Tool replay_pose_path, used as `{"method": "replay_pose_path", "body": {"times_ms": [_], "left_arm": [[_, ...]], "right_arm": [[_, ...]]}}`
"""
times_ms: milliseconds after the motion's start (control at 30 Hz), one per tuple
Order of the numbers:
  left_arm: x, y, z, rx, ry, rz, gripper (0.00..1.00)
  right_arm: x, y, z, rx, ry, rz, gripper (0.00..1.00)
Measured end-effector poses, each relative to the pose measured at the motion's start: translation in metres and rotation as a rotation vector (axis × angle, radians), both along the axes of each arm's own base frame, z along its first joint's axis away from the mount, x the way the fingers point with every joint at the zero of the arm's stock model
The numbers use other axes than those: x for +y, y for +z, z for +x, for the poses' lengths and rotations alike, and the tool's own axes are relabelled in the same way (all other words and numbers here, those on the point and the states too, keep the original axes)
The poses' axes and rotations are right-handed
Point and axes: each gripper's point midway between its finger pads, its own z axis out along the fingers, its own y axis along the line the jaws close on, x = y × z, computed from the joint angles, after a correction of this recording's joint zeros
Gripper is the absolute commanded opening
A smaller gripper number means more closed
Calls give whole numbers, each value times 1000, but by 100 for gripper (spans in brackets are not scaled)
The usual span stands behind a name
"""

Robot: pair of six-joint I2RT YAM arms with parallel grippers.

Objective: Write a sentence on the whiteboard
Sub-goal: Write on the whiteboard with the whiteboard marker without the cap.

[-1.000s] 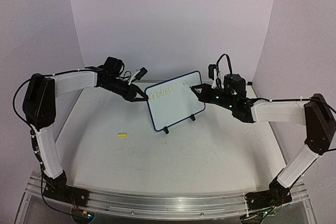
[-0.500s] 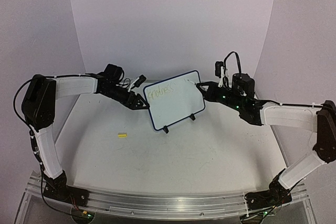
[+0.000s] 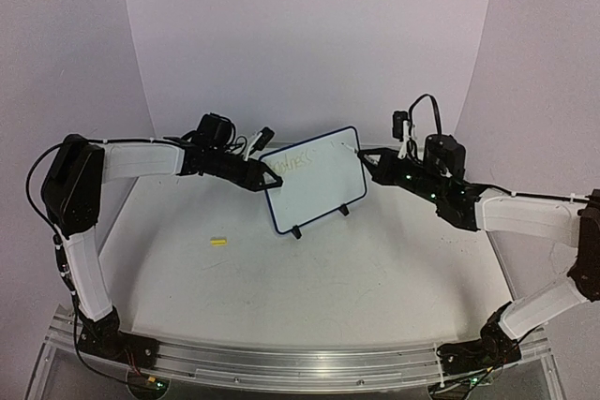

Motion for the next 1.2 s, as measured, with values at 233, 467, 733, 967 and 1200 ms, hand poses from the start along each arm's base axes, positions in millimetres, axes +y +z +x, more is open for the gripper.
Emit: {"method": "replay_pose_path", "body": {"times_ms": [233, 467, 733, 967, 1200], "left_arm": [[8, -19, 1, 28, 48, 8, 9], [10, -27, -2, 45, 57, 10, 0], [13, -25, -8, 46, 44, 19, 0], [18, -21, -25, 84, 5, 43, 0], [22, -20, -31, 89, -38, 57, 0]], "right_arm": [[-5, 1, -4, -4, -8, 1, 0], [-6, -1, -6, 6, -12, -7, 0], [-9, -2, -9, 8, -13, -17, 0], [-10, 1, -13, 2, -2, -25, 0], [-2, -5, -21, 17, 66, -39, 0]]}}
